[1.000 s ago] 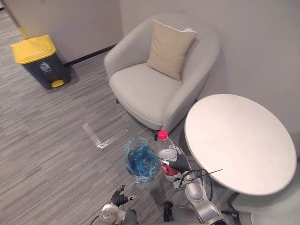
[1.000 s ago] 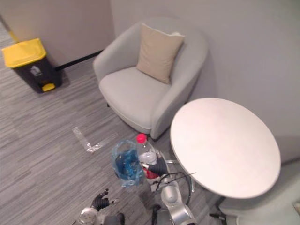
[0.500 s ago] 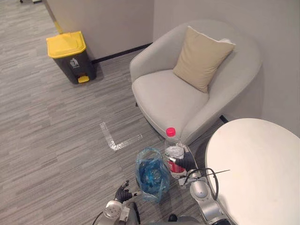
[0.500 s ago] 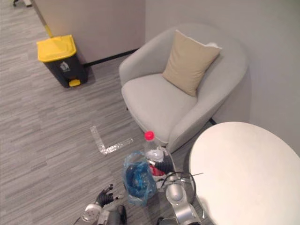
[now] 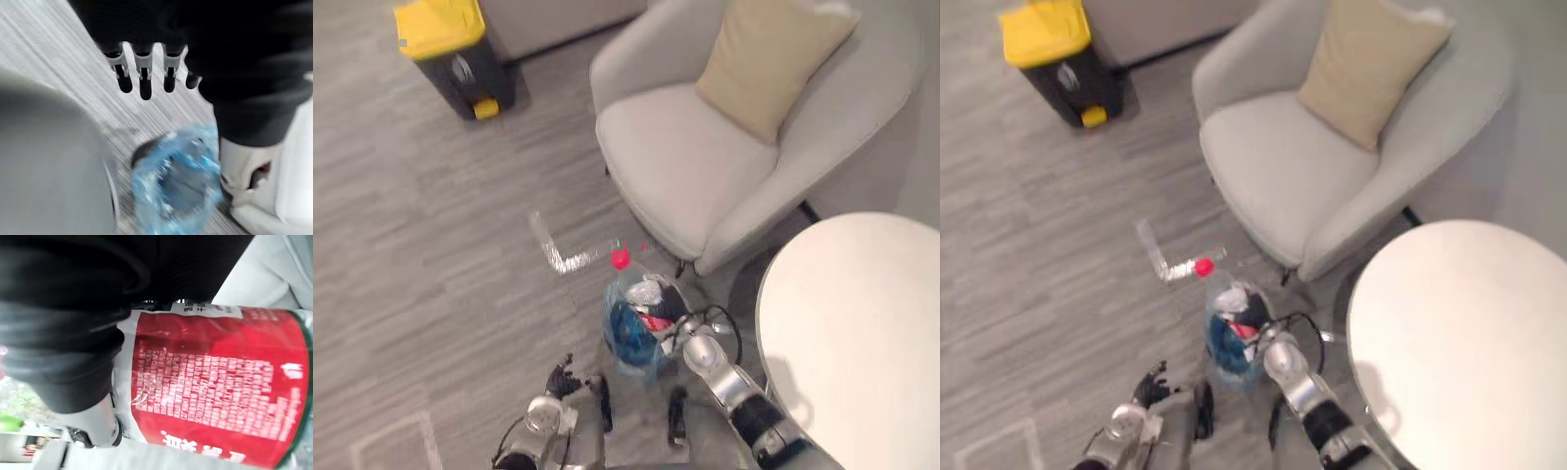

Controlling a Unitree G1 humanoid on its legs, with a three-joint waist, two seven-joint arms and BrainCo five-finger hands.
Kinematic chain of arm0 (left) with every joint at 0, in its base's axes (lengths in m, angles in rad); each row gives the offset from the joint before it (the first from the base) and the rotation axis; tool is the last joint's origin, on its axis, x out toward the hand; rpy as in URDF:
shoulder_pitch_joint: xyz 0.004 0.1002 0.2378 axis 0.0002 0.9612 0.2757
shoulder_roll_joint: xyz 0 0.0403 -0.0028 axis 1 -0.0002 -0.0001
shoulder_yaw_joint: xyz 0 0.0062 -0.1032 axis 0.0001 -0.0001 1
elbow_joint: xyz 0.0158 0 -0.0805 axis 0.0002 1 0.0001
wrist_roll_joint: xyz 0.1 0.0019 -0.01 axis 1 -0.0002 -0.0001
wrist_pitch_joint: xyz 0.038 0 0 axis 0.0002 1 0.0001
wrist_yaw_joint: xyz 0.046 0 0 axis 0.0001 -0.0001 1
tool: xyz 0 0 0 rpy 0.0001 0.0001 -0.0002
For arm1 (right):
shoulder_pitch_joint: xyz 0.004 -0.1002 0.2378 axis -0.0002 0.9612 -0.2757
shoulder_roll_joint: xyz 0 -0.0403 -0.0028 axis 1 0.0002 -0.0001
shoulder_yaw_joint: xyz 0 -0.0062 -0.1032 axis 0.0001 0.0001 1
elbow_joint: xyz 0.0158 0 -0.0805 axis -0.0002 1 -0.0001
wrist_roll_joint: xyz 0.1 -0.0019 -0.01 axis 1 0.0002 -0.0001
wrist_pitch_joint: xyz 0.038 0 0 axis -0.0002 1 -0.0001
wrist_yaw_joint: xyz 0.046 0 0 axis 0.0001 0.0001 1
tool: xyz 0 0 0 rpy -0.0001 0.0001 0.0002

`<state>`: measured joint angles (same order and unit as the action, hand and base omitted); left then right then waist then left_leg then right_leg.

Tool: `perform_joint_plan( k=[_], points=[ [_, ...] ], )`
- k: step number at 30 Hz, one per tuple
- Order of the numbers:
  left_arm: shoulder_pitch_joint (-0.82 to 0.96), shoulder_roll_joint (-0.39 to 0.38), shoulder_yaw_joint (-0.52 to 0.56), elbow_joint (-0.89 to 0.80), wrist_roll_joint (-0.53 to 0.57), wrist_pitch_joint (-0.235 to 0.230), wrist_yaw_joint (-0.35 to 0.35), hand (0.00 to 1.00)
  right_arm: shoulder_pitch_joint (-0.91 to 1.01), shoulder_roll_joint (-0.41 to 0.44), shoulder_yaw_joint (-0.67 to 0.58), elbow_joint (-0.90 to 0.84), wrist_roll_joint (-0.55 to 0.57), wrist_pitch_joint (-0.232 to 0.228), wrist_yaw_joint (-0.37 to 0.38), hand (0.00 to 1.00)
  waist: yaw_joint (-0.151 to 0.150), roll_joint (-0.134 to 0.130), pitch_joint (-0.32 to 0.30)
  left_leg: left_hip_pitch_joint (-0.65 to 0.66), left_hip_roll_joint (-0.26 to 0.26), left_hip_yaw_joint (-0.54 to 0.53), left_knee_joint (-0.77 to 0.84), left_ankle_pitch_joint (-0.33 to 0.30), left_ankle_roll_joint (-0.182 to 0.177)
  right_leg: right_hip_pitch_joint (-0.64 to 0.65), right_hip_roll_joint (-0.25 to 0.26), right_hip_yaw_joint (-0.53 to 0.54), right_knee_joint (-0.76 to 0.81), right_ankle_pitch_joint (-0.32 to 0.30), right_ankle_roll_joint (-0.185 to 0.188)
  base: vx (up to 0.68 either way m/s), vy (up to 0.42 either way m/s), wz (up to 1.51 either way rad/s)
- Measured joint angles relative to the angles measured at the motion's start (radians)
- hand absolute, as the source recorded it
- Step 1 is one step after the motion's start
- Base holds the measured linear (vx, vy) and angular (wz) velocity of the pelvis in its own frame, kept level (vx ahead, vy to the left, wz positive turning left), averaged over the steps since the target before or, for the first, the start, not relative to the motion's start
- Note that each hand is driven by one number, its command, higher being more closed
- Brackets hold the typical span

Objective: Gather rubbish on tea table into small bin, then transfer packed bag to large trash can.

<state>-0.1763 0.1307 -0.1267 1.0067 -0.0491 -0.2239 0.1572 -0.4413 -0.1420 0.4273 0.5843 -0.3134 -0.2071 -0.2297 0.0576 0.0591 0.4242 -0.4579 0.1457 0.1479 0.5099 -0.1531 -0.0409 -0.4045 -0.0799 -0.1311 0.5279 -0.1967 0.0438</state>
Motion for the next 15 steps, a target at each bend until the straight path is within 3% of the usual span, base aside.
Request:
perform_joint_plan(
  k=[2, 7, 9, 11, 12, 13, 15],
  points=[
    [-0.029, -0.007, 0.036, -0.015, -0.02, 0.0, 0.013, 0.0, -0.017, -0.007, -0.02, 0.0, -0.001, 0.015, -0.018, 1.0, 0.001, -0.006, 0.027, -0.054, 0.003, -0.004, 0.025, -0.006, -0.002, -0.069, -0.008, -0.007, 0.066, -0.005, -0.002, -0.19, -0.043, 0.17],
    [-0.113, -0.053, 0.152, -0.086, -0.072, -0.008, 0.04, 0.0, -0.117, 0.005, -0.043, 0.001, -0.001, 0.033, -0.055, 1.0, 0.012, -0.007, 0.027, -0.275, 0.011, -0.02, 0.171, -0.042, 0.011, -0.251, -0.023, -0.02, 0.154, -0.069, -0.021, -0.2, 0.009, 0.05],
    [-0.113, -0.057, 0.154, -0.167, -0.087, -0.005, 0.049, 0.0, -0.153, 0.028, -0.05, -0.002, 0.0, 0.037, -0.068, 1.0, 0.015, -0.007, 0.027, -0.341, 0.016, -0.024, 0.2, -0.038, 0.017, -0.314, -0.026, -0.025, 0.184, -0.066, -0.026, -0.23, 0.028, -0.01],
    [-0.046, -0.064, 0.099, -0.424, -0.091, -0.011, 0.053, 0.0, -0.176, 0.03, -0.069, -0.006, 0.0, 0.048, -0.081, 1.0, 0.031, -0.007, 0.027, -0.412, 0.003, -0.038, 0.209, -0.024, 0.02, -0.382, -0.043, -0.04, 0.211, -0.065, -0.028, -0.15, -0.001, 0.2],
    [-0.046, -0.064, 0.099, -0.424, -0.091, -0.011, 0.053, 0.0, -0.176, 0.03, -0.069, -0.006, 0.0, 0.048, -0.081, 1.0, 0.031, -0.007, 0.027, -0.412, 0.003, -0.038, 0.209, -0.024, 0.02, -0.382, -0.043, -0.04, 0.211, -0.065, -0.028, -0.08, -0.011, 0.29],
    [0.015, -0.065, 0.077, -0.585, -0.09, -0.023, 0.043, 0.0, -0.194, 0.025, -0.085, -0.009, 0.0, 0.059, -0.092, 1.0, 0.048, -0.006, 0.027, -0.461, -0.001, -0.055, 0.209, -0.01, 0.019, -0.422, -0.049, -0.059, 0.218, -0.064, -0.028, -0.08, -0.019, 0.27],
    [0.067, -0.066, 0.072, -0.686, -0.09, -0.027, 0.031, 0.0, -0.217, 0.007, -0.101, -0.009, 0.0, 0.061, -0.096, 1.0, 0.061, -0.007, 0.027, -0.507, -0.007, -0.063, 0.206, 0.007, 0.022, -0.463, -0.057, -0.072, 0.229, -0.06, -0.036, -0.06, -0.015, 0.32]
  ],
)
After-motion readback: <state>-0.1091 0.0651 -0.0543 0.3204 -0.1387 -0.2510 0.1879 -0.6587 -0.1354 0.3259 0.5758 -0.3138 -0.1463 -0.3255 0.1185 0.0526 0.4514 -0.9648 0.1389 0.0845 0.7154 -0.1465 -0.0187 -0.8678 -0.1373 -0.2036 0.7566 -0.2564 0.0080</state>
